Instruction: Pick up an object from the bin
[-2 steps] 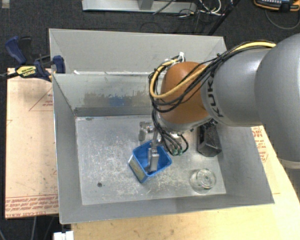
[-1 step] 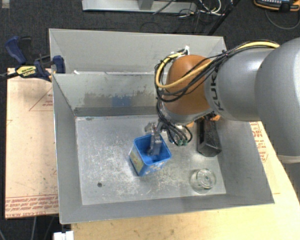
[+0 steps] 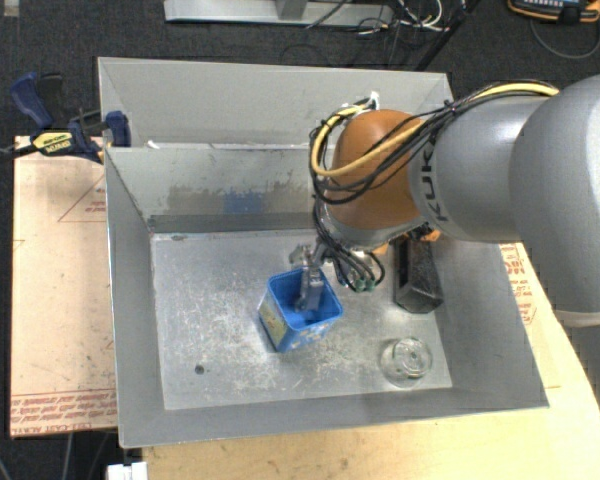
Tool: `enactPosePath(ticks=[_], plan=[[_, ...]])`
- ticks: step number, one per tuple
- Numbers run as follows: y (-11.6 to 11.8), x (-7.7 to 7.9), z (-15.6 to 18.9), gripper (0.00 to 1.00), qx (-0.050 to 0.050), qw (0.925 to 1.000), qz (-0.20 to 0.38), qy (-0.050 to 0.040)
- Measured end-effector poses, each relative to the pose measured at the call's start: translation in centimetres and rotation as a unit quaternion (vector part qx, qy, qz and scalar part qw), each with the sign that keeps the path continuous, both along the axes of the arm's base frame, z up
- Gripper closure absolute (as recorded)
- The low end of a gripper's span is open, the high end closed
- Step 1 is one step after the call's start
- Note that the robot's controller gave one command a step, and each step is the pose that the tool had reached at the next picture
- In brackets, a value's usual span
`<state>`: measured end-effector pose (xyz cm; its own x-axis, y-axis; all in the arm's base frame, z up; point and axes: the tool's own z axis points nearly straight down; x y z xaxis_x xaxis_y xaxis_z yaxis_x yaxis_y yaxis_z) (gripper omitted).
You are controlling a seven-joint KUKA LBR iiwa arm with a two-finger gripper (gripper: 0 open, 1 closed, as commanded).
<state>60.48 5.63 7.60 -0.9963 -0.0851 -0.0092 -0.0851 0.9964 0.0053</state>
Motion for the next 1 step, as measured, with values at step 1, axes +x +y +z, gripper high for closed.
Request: enactPosePath(ticks=[1], plan=[[-0.18, 1.36, 17.52, 1.00, 0.001, 0.9999, -0.010, -0.0062]])
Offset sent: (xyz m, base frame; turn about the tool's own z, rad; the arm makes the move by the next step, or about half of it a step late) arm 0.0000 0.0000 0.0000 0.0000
